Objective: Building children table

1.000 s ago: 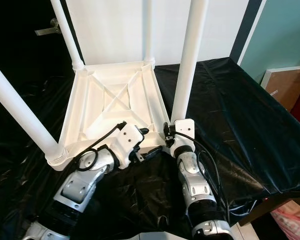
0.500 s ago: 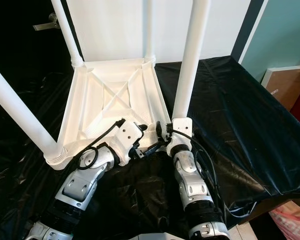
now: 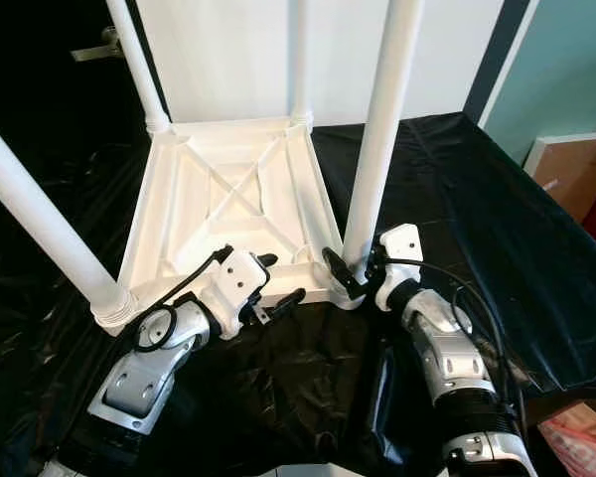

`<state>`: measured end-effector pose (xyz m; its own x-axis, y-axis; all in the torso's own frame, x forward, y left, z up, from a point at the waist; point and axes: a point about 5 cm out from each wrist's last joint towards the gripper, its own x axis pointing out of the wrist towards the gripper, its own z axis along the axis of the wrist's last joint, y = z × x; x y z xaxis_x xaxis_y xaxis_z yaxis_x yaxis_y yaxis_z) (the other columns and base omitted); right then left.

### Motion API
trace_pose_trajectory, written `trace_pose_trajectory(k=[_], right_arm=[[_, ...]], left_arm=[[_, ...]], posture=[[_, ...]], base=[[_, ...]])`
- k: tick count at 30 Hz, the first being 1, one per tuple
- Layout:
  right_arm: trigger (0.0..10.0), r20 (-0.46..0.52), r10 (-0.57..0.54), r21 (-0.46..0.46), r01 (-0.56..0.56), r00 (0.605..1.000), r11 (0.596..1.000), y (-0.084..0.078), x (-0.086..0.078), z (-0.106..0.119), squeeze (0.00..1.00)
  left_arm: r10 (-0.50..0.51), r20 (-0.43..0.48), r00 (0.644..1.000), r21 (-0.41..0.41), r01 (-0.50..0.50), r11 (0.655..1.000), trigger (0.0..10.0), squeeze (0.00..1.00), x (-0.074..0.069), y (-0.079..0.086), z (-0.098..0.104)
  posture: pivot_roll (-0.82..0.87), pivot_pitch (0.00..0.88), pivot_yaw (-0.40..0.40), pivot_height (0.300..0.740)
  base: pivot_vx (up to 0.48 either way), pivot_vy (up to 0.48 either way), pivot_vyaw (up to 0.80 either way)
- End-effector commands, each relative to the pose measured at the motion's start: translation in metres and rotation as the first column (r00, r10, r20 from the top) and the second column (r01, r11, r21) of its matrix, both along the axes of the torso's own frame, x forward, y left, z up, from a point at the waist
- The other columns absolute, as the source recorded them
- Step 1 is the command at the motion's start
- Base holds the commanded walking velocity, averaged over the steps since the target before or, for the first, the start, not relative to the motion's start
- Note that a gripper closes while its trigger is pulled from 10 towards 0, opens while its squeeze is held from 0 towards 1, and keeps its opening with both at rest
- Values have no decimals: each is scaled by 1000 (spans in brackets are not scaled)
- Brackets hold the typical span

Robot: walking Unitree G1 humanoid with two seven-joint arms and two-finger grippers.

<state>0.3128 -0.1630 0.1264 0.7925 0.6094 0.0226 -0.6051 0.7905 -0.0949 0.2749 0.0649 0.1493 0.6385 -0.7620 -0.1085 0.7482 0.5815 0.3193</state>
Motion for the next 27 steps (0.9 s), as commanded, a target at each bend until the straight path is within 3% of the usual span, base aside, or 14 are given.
trace_pose_trajectory(k=[1,5,6,7,8,18,19,20,21,27], right_arm=[[10000,-36,74,-46,-75,997,996,2,3,-4,0],[10000,-62,95,-74,-100,994,992,3,9,-7,0],[6078,-65,97,-80,-102,993,992,3,11,-8,0],[6078,-65,97,-80,-102,993,992,3,11,-8,0],[0,-73,103,-80,-109,992,991,3,12,-10,0],[0,-120,104,-85,-114,987,990,1,8,-26,0],[2314,-121,88,-80,-98,989,992,-1,9,-26,0],[2314,-121,88,-80,-98,989,992,-1,9,-26,0],[10000,-119,53,-62,-60,992,996,-3,10,-25,0],[10000,-104,-11,-24,9,995,1000,-3,9,-23,0]], left_arm=[[-49,-15,999,0,49,999,10000,0,-5,-2,1],[-64,-19,998,5,64,998,10000,0,-5,-4,1],[-66,-15,998,9,66,998,10000,0,-5,-4,1],[-66,-15,998,9,66,998,10000,0,-5,-4,1],[-67,-13,998,13,67,998,10000,0,-5,-5,1],[-66,-12,998,37,66,997,10000,0,-9,-2,0],[-64,-13,998,38,64,997,10000,0,-9,-3,-1],[-64,-13,998,38,64,997,10000,0,-9,-3,-1],[-56,-7,998,34,57,998,10000,0,-8,-4,0],[-41,-11,999,11,42,999,10000,0,-6,-3,0]], posture=[[20,0,-16,740],[22,0,-19,740],[29,0,-26,740],[29,0,-26,740],[37,0,-29,740],[62,0,-33,740],[62,0,-33,740],[62,0,-33,740],[64,0,-37,740],[60,0,-37,740]], base=[[0,0,0],[0,0,0],[0,0,0],[0,0,0],[0,0,0],[0,0,0],[0,0,0],[0,0,0],[0,0,0],[0,0,0]])
